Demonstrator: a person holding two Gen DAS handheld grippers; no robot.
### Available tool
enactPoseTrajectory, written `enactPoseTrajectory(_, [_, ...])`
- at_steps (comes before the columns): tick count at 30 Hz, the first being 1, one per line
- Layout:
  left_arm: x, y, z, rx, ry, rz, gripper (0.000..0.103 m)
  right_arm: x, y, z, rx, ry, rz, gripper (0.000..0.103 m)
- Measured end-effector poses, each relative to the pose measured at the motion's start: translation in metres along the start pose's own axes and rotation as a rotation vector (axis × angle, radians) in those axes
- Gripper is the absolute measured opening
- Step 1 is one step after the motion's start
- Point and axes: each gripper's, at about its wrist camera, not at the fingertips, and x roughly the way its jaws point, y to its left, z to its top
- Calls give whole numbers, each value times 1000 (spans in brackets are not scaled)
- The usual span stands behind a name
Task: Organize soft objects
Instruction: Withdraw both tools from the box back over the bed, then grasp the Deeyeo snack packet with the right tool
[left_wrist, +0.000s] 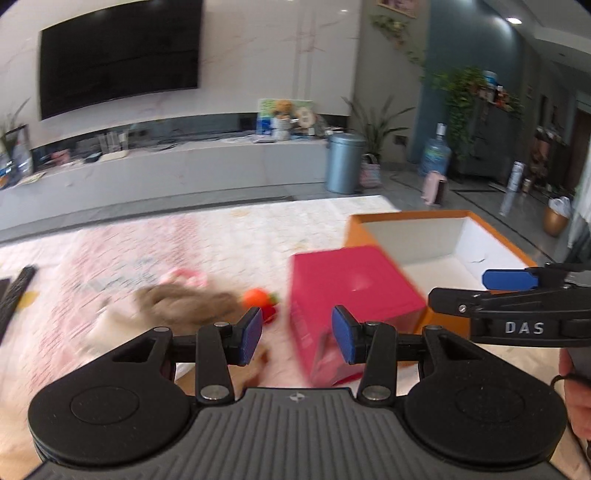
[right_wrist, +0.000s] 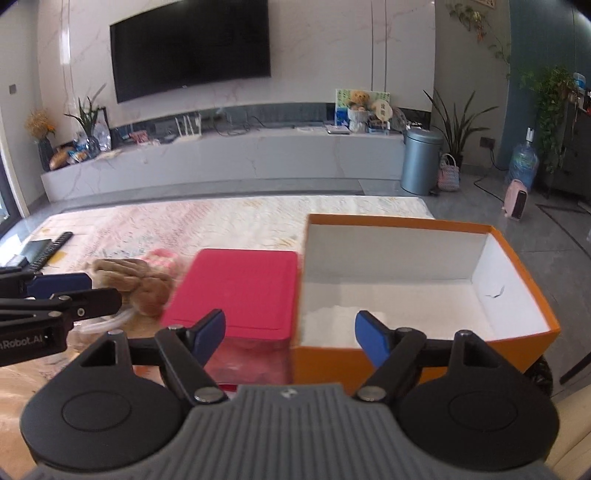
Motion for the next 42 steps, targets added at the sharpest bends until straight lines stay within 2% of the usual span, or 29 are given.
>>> enactPoseTrajectory(4, [-14,28,-22,-68,21,48,52,-6,38,-19,-4,-25,34,78])
enactPoseTrajectory(6, [-18,40,-32,-97,49,78,52,-5,55,-28,-23,-30,50,82])
enactPoseTrajectory(10, [-21,63,-51,-161,109,106,52,3,86,-47,-95,2,85,83])
enactPoseTrajectory(14, [-29,82,-71,-219,145,95,52,17,99,-57,-127,51,91,83])
enactPoseTrajectory(20, [-26,88,-89,-217,196,98,52,40,112,-68,-148,136,118,83])
enactPoseTrajectory(28, [-15,93,-96,-221,242,92,52,61,129,-78,-210,200,165,83])
enactPoseTrajectory(32, [-9,95,-94,-224,264,102,42,70,131,-81,-222,230,194,82])
enactPoseTrajectory(40, [-5,99,-94,-251,265,109,40,96,145,-87,-272,302,286,83])
enactPoseTrajectory(42, [-3,98,-94,-244,272,118,40,106,148,-86,-268,312,280,88])
